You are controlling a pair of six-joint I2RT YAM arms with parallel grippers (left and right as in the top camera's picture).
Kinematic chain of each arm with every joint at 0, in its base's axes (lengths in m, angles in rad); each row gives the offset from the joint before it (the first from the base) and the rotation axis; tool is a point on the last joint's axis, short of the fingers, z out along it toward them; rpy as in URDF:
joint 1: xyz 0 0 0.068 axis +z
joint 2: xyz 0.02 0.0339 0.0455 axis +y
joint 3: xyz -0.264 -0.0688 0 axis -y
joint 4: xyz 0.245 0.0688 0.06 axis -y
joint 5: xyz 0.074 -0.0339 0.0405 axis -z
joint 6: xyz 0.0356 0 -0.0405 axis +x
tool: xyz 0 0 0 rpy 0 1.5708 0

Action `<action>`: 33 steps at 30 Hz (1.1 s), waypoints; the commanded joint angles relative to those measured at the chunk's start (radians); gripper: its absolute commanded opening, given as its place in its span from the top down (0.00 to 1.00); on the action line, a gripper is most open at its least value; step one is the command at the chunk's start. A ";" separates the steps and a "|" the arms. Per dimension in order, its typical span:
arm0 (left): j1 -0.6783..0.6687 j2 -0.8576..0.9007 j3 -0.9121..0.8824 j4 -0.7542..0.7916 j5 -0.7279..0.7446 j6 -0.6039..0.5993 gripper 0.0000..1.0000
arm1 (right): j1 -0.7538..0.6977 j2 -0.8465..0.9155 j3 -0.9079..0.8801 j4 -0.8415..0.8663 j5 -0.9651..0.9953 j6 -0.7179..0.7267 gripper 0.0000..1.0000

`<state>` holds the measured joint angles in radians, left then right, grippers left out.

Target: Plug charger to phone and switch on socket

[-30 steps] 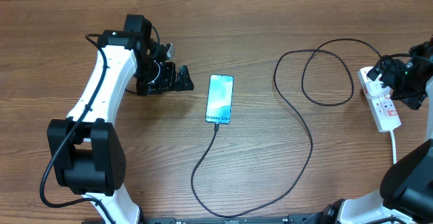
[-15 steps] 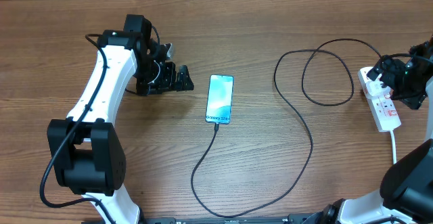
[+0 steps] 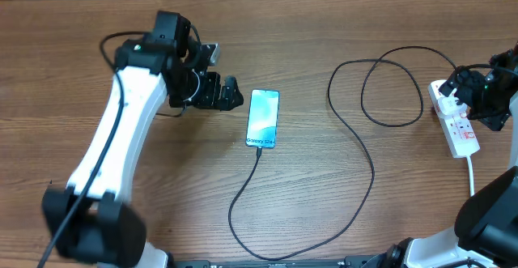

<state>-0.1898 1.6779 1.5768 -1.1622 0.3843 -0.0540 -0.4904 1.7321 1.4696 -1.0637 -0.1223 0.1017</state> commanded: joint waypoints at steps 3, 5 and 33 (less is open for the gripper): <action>-0.006 -0.148 0.003 0.000 -0.003 -0.014 0.00 | 0.000 -0.006 0.001 0.005 0.013 -0.002 0.00; -0.006 -0.169 0.003 0.000 -0.003 -0.014 0.00 | 0.000 -0.006 0.001 0.005 0.013 -0.002 0.00; -0.011 -0.457 -1.071 1.300 -0.222 0.010 0.00 | 0.000 -0.006 0.001 0.005 0.013 -0.002 0.00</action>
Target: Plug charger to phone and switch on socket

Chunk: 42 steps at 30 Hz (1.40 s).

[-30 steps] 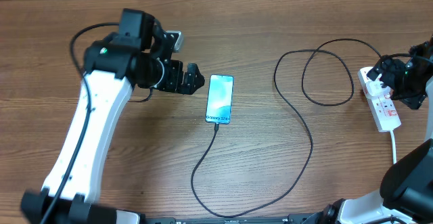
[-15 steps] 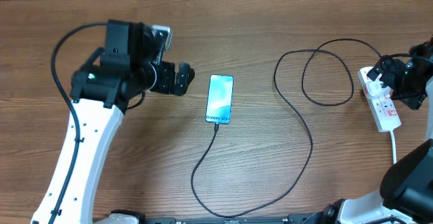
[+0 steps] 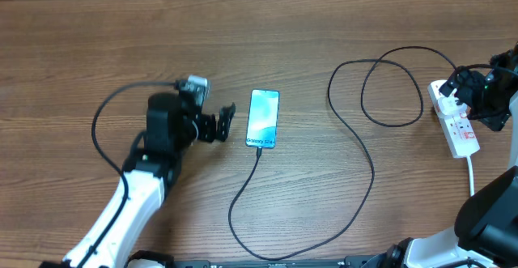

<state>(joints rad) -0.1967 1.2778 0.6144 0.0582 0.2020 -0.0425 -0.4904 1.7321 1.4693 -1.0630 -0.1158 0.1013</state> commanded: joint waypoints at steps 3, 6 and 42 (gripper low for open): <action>0.006 -0.099 -0.216 0.166 -0.081 -0.048 0.00 | 0.000 -0.006 0.002 0.004 0.006 -0.001 0.00; 0.024 -0.141 -0.299 0.201 -0.082 -0.052 0.00 | 0.000 -0.006 0.002 0.004 0.006 -0.001 0.00; 0.107 -0.850 -0.610 -0.137 -0.155 -0.070 0.00 | 0.000 -0.006 0.002 0.004 0.006 -0.001 0.00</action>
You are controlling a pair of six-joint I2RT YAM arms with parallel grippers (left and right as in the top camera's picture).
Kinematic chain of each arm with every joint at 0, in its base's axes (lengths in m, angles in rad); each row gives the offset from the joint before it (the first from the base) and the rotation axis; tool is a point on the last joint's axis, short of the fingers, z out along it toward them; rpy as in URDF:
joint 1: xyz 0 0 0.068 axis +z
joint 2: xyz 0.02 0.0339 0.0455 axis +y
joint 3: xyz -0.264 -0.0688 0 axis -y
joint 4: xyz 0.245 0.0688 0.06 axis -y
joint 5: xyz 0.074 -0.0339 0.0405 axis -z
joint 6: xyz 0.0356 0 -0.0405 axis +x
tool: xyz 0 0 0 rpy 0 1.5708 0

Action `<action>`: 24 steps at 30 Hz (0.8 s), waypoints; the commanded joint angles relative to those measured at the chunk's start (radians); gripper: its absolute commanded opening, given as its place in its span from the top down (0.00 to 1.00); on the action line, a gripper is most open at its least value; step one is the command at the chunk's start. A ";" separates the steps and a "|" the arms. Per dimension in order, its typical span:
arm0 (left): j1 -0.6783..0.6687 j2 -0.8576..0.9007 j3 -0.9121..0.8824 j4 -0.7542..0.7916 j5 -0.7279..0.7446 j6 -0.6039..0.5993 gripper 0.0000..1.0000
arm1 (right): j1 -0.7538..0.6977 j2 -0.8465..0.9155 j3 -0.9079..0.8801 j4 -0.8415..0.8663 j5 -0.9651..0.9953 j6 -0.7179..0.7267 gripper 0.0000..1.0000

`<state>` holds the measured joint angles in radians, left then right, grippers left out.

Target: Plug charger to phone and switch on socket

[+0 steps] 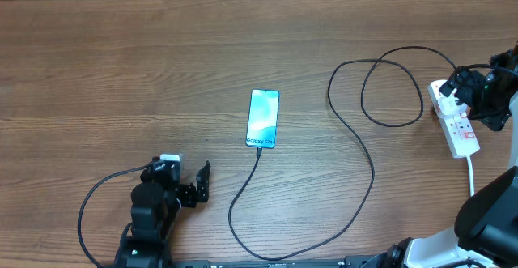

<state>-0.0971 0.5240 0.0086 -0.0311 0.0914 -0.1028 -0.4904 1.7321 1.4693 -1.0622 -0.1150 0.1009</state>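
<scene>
A phone [263, 118] lies face up mid-table, its screen lit blue. A black charger cable [356, 167] is plugged into its near end, loops right and runs to a white socket strip [456, 125] at the right edge. My right gripper [456, 84] sits over the far end of the strip, at the plug; I cannot tell whether its fingers are open or shut. My left gripper [202, 181] is near the front edge, left of the cable, open and empty.
The right arm's base [486, 219] fills the bottom right corner. The strip's white lead [471, 175] runs toward it. The left arm's own black cable [97, 207] loops at the front left.
My left arm has drawn back from beside the phone to the table's front edge, gripper still open. The phone, cable, socket strip and right gripper have not moved.
My left gripper stood open just left of the phone, with the arm reaching from the far left. It was then still beside the phone with the arm folded lower. Now it is near the front edge. The phone stayed lit and plugged in; the right gripper stayed at the strip.
</scene>
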 commanded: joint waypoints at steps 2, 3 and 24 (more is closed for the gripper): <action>0.008 -0.150 -0.004 -0.047 -0.050 -0.005 0.01 | 0.000 -0.006 0.002 0.003 0.005 -0.001 0.00; 0.010 -0.171 -0.004 -0.047 -0.053 -0.001 0.00 | 0.000 -0.006 0.002 0.003 0.005 -0.001 0.00; 0.066 -0.521 -0.004 -0.044 -0.046 0.071 0.00 | -0.001 -0.006 0.002 0.003 0.005 -0.001 0.00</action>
